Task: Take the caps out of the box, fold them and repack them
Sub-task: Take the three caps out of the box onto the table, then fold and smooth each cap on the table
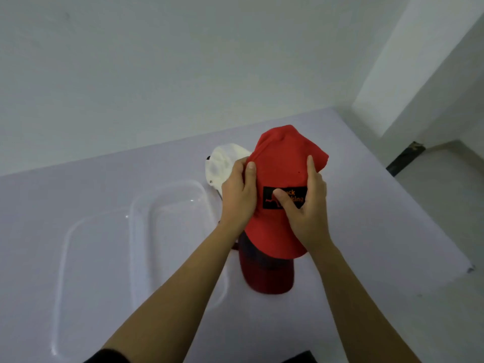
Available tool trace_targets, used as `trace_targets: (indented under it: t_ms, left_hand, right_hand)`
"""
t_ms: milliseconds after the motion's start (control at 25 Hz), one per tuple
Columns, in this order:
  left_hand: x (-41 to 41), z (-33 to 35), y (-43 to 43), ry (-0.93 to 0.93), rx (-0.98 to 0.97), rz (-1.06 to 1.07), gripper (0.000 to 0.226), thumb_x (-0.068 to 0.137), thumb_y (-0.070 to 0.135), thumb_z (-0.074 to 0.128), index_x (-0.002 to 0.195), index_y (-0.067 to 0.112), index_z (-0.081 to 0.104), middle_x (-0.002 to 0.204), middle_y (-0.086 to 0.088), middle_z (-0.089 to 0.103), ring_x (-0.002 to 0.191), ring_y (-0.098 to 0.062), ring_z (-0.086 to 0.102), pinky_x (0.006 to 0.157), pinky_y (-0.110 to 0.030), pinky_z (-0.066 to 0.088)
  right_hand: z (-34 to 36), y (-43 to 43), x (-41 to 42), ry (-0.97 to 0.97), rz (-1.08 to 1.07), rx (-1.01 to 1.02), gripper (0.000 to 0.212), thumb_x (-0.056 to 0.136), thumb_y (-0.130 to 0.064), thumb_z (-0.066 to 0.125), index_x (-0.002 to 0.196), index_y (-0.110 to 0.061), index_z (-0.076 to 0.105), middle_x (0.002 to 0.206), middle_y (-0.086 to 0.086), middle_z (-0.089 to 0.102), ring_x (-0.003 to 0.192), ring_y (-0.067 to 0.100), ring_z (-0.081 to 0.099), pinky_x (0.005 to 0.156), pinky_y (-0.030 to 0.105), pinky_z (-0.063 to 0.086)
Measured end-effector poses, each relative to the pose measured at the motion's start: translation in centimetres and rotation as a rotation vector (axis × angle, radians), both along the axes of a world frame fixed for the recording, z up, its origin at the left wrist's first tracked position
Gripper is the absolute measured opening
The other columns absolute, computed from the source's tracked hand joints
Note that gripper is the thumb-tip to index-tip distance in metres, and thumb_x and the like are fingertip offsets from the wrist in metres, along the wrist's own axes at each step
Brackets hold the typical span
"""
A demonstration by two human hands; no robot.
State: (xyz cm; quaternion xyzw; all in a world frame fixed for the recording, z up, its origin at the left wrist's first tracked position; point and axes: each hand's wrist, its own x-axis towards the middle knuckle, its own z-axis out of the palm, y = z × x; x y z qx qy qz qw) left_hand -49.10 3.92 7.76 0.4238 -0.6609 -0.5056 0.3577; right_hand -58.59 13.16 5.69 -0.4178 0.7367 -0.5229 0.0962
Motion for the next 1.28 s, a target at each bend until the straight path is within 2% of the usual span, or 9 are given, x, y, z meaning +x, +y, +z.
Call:
trace_targets:
  t_ms: [160,280,560,680,760,880,1080,1160,1280]
  left_hand:
    - [-9.6,-1.6,0.6,-0.034,0.022,-0.013,0.03,0.1,0.031,0.038,0.118,0.015,0.055,0.089,0.018,0.057,0.081,0.008,0.055,0.068,-0.002,0.04]
    - [-15.6,-4.3,-0.1,-0.158,0.075,-0.038,0.032,0.1,0.03,0.037,0.123,0.013,0.051,0.097,0.007,0.059,0.086,-0.008,0.055,0.074,-0.018,0.039]
    - [-20.1,-10.3,-3.3,-0.483,0.22,-0.019,0.035,0.099,0.022,0.033,0.13,0.006,0.04,0.087,-0.003,0.056,0.065,-0.01,0.049,0.053,-0.023,0.036]
    - [-20.8,-11.1,-4.8,-0.584,0.184,-0.06,0.039,0.099,0.019,0.033,0.134,0.004,0.036,0.109,-0.019,0.061,0.082,-0.024,0.056,0.068,-0.031,0.04]
    - [-20.6,-10.9,-5.2,-0.626,0.155,-0.103,0.048,0.098,0.021,0.035,0.143,0.005,0.028,0.133,-0.021,0.05,0.112,-0.031,0.053,0.09,-0.038,0.043]
    - [-18.1,-9.0,-4.5,-0.556,0.104,-0.051,0.055,0.099,0.024,0.038,0.148,0.007,0.02,0.152,-0.013,0.03,0.14,-0.026,0.03,0.11,-0.033,0.026]
    - [-8.5,-7.4,0.4,-0.476,0.067,0.182,0.045,0.098,0.019,0.041,0.142,0.013,0.037,0.146,-0.006,0.042,0.132,-0.02,0.04,0.099,-0.021,0.027]
    - [-4.2,-9.1,1.8,-0.572,0.147,0.25,0.046,0.098,0.023,0.041,0.143,0.012,0.035,0.147,-0.008,0.041,0.131,-0.023,0.042,0.102,-0.027,0.031]
    - [-1.2,-11.7,3.3,-0.628,0.357,0.142,0.059,0.097,0.042,0.037,0.147,0.011,0.027,0.151,-0.012,0.032,0.139,-0.031,0.031,0.113,-0.044,0.028]
  right_hand:
    - [-1.5,0.8,-9.3,-0.065,-0.015,0.056,0.088,0.077,-0.054,0.055,0.148,-0.022,0.014,0.123,-0.019,0.035,0.12,0.009,0.033,0.098,0.026,0.03]
    - [-4.6,-0.1,-15.9,-0.112,0.025,0.16,0.086,0.082,-0.047,0.061,0.148,-0.023,0.012,0.136,-0.002,0.037,0.123,0.009,0.03,0.101,0.027,0.028]
    - [-11.7,-4.3,-21.4,-0.179,0.172,0.389,0.083,0.086,-0.042,0.059,0.149,-0.019,0.01,0.145,0.009,0.033,0.135,0.025,0.027,0.11,0.04,0.025]
    - [-13.2,-5.7,-22.2,-0.159,0.193,0.463,0.084,0.087,-0.045,0.057,0.149,-0.015,0.008,0.145,0.012,0.033,0.135,0.029,0.029,0.11,0.042,0.027]
    - [-13.4,-5.8,-22.7,-0.138,0.174,0.515,0.083,0.089,-0.047,0.052,0.149,-0.015,0.006,0.15,0.013,0.027,0.138,0.03,0.026,0.111,0.044,0.026]
    - [-12.0,-4.3,-21.7,-0.106,0.117,0.441,0.073,0.092,-0.043,0.049,0.149,-0.015,0.013,0.152,0.011,0.024,0.139,0.026,0.025,0.113,0.043,0.026]
    - [-10.4,2.4,-14.5,-0.137,0.264,0.203,0.038,0.094,-0.028,0.05,0.13,-0.019,0.048,0.128,-0.006,0.05,0.12,0.005,0.045,0.104,0.015,0.035]
    - [-11.2,4.2,-12.0,-0.247,0.405,0.327,0.035,0.095,-0.025,0.05,0.129,-0.018,0.05,0.125,-0.008,0.053,0.118,0.004,0.05,0.104,0.022,0.04]
    - [-11.8,4.2,-9.8,-0.481,0.572,0.594,0.054,0.095,-0.033,0.048,0.144,-0.017,0.031,0.141,-0.009,0.04,0.132,0.007,0.037,0.109,0.025,0.033]
